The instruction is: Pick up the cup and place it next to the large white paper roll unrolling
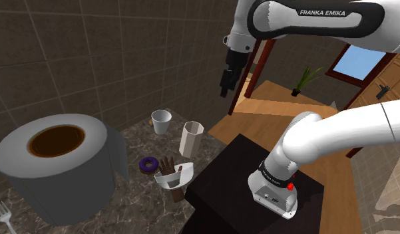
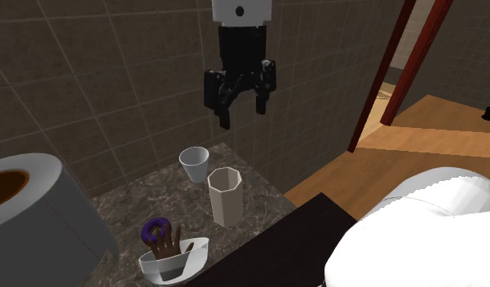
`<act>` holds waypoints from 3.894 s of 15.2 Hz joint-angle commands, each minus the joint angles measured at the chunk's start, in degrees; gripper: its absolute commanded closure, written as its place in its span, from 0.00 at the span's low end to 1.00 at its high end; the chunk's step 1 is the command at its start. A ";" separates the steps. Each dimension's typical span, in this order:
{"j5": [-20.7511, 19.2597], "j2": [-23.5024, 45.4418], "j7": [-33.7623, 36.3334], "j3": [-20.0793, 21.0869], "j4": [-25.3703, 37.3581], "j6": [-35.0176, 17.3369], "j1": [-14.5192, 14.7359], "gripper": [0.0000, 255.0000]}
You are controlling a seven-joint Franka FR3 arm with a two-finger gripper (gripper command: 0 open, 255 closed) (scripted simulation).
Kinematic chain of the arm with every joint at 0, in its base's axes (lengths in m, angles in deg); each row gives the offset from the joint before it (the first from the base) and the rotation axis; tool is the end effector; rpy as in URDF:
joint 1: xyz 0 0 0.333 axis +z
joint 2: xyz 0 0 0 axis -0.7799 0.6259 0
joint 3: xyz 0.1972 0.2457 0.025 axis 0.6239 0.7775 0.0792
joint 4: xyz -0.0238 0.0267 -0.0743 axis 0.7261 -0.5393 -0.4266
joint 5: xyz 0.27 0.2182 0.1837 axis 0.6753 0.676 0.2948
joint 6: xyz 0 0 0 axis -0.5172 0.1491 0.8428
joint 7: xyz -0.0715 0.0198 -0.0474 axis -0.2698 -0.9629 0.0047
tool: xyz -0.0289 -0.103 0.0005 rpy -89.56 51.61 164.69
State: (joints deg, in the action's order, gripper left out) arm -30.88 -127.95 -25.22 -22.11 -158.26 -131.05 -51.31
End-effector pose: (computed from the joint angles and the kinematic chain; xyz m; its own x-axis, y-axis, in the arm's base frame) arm 0.3190 0.0271 0.5103 0.9882 0.1347 -0.0735 0.1315 -0.9902 -0.0468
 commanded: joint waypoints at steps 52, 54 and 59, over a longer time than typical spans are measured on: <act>-4.86 44.47 -4.14 -2.04 -4.34 -49.21 -3.79 1.00; -4.79 42.86 -4.20 -2.03 -4.21 -47.47 -3.79 1.00; -4.63 39.06 -4.32 -2.03 -3.62 -43.08 -3.77 1.00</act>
State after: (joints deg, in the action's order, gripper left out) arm -35.56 -88.06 -29.55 -24.16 -162.07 -175.14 -55.11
